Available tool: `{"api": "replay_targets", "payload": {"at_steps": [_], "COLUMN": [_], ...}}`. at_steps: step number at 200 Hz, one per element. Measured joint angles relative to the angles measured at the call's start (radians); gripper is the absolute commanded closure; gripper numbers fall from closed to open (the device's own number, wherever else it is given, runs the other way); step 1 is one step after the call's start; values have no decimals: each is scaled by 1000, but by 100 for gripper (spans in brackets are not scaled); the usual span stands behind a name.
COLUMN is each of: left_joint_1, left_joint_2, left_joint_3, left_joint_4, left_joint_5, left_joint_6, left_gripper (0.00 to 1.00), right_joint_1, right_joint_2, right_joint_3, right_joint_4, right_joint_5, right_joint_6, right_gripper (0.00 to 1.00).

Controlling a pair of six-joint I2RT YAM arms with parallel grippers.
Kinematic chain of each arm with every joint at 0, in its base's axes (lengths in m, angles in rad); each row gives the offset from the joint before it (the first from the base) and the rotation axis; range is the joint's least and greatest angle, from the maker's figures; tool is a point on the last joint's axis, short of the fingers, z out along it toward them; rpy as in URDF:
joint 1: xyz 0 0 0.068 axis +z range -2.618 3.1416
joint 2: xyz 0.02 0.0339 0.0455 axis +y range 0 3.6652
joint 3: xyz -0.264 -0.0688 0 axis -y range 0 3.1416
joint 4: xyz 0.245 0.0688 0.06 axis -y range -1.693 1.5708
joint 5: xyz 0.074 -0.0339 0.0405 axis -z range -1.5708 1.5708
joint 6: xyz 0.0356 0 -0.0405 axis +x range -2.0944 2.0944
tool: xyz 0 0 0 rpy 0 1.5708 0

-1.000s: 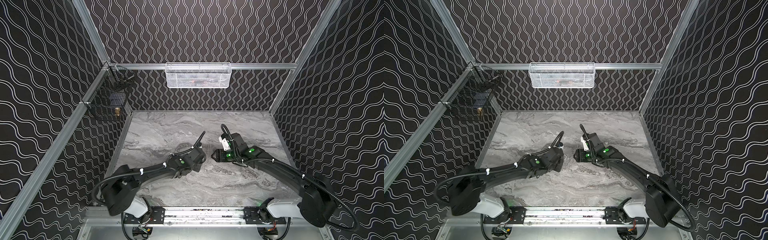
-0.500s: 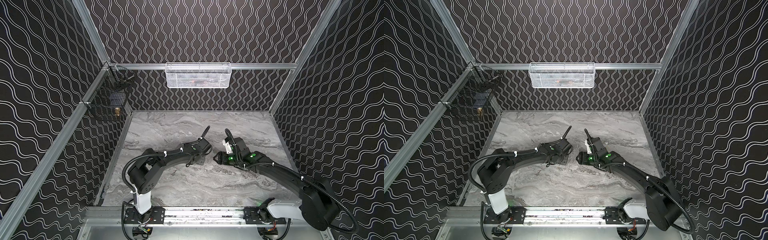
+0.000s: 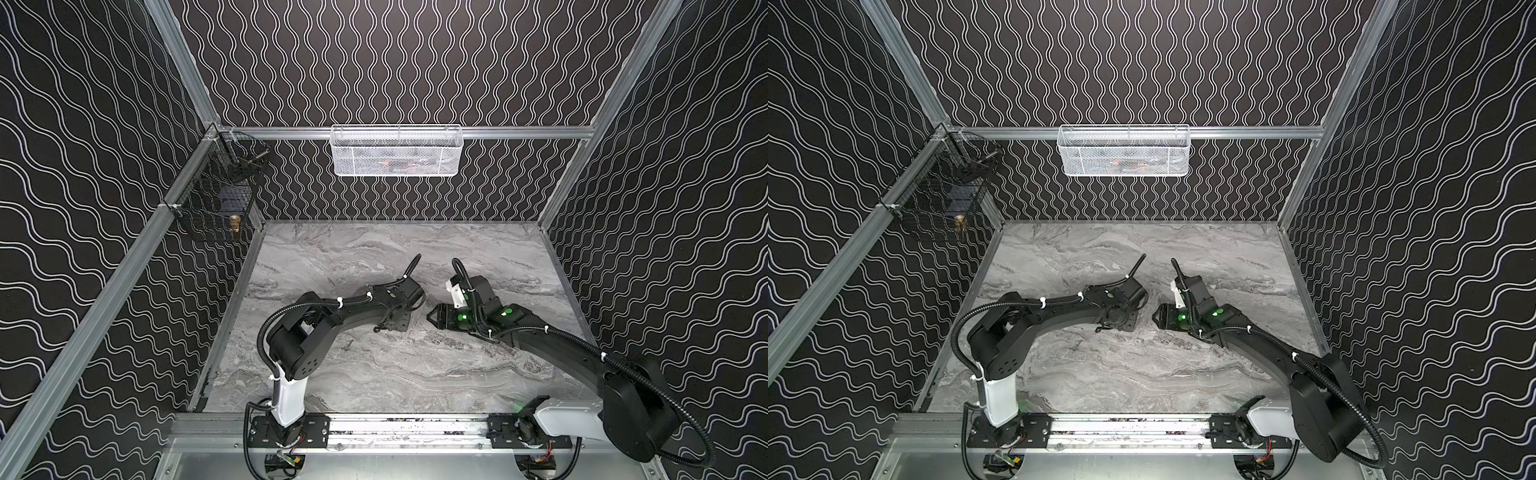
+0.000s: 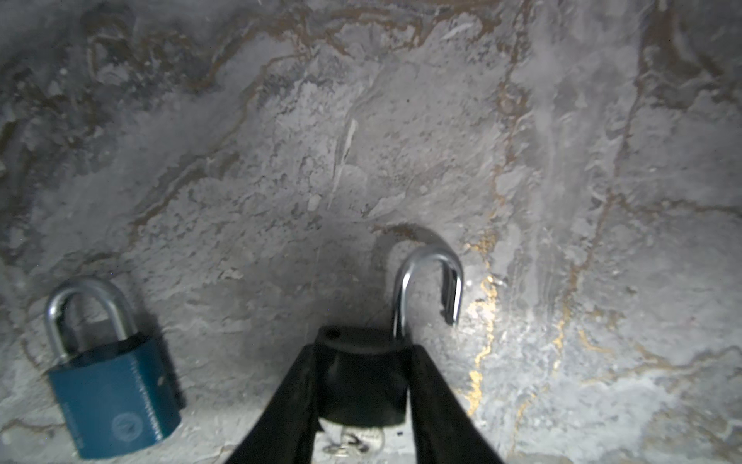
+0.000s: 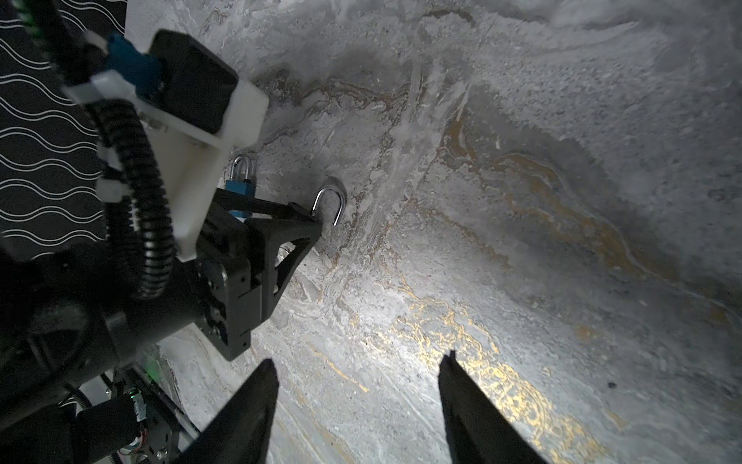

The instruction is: Unlock with the key

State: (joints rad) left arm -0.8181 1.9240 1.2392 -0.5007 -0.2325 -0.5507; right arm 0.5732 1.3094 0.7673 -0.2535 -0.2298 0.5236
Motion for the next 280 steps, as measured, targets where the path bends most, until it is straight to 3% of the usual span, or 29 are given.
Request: {"api": "replay_targets", "payload": {"at_steps": [57, 86, 165, 209, 280], "left_joint_1": [1, 9, 33, 33, 43], "left_joint_2": [10, 7, -116, -135, -285], "left_joint_3": [5, -7, -121, -151, -211], "left_joint_4": [8, 34, 95, 106, 141], "left_joint_5": [9, 24, 139, 149, 158], "left_joint_6": [0, -18, -82, -114, -142], "left_gripper": [33, 29, 29, 37, 34], "right_joint_1": [-3, -5, -6, -6, -6], "right_joint_2": [15, 17, 31, 35, 28], "right_joint_3": [0, 1, 6, 6, 16], "right_joint_4": [13, 13, 22, 32, 31], "right_joint_5": [-10, -14, -26, -38, -40], "right_joint_6": [0, 0, 7, 8, 5], "right_gripper": [34, 34, 34, 34, 35]}}
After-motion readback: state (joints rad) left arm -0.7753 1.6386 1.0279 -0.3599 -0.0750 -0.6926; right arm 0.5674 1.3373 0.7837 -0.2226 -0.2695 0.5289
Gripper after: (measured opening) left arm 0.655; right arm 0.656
